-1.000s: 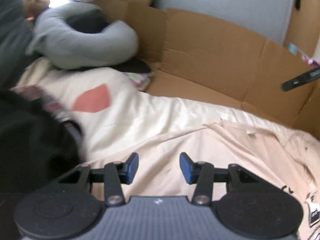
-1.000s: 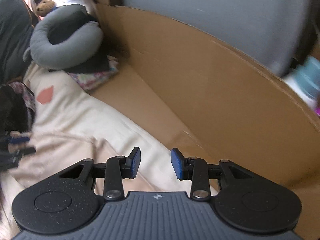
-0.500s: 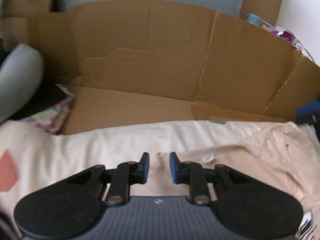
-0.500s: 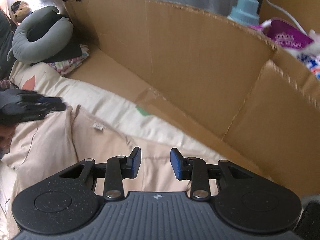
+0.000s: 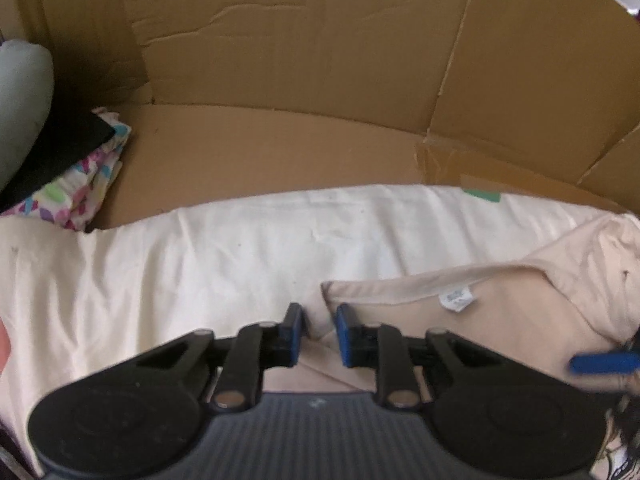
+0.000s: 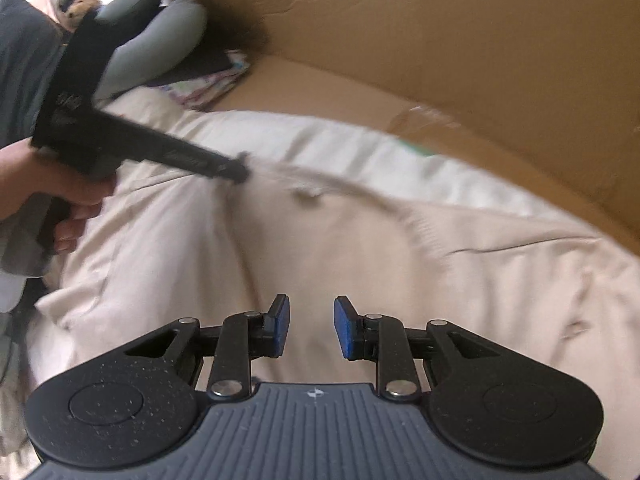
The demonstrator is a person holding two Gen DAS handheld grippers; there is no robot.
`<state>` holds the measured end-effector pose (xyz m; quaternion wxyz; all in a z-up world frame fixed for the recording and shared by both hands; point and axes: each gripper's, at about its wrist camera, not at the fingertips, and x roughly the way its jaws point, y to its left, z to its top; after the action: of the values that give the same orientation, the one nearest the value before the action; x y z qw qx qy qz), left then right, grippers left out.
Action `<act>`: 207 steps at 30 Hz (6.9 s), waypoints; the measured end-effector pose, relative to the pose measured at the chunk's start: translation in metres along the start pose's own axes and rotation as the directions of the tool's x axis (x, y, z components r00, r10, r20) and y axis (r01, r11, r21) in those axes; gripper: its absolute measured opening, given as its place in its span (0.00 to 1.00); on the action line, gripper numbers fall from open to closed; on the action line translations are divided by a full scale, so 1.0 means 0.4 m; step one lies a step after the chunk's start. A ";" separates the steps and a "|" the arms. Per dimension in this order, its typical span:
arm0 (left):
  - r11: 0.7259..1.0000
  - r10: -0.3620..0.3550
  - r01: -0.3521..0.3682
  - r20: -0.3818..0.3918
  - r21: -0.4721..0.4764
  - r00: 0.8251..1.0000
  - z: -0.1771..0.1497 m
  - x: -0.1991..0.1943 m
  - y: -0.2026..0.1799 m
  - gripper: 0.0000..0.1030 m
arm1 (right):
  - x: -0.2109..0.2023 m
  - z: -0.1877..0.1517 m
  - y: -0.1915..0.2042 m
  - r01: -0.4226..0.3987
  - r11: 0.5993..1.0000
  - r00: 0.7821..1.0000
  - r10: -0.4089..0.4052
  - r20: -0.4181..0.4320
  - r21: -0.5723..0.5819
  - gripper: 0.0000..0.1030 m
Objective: Fold clothes
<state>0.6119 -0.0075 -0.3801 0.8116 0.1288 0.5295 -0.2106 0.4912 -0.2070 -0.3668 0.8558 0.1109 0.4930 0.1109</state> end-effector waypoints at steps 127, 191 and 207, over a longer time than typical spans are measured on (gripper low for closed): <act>0.964 0.246 -0.247 0.024 0.102 0.969 -0.229 -0.051 0.097 0.02 | 0.118 0.046 0.169 -0.026 0.988 0.997 0.015 -0.071 -0.153 0.04; 0.986 0.168 -0.168 0.005 -0.008 0.986 -0.295 -0.107 0.090 0.04 | 0.025 0.112 0.121 0.018 0.894 0.992 -0.073 -0.106 -0.449 0.00; 0.939 0.341 -0.337 -0.047 0.067 0.939 -0.269 -0.080 0.172 0.03 | 0.020 0.175 0.019 0.116 0.950 0.984 -0.149 -0.094 -0.289 0.07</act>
<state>0.5468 0.1059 -0.3956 0.8160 0.2473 0.5164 -0.0790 0.5554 -0.2033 -0.3367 0.8386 -0.0524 0.5268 0.1285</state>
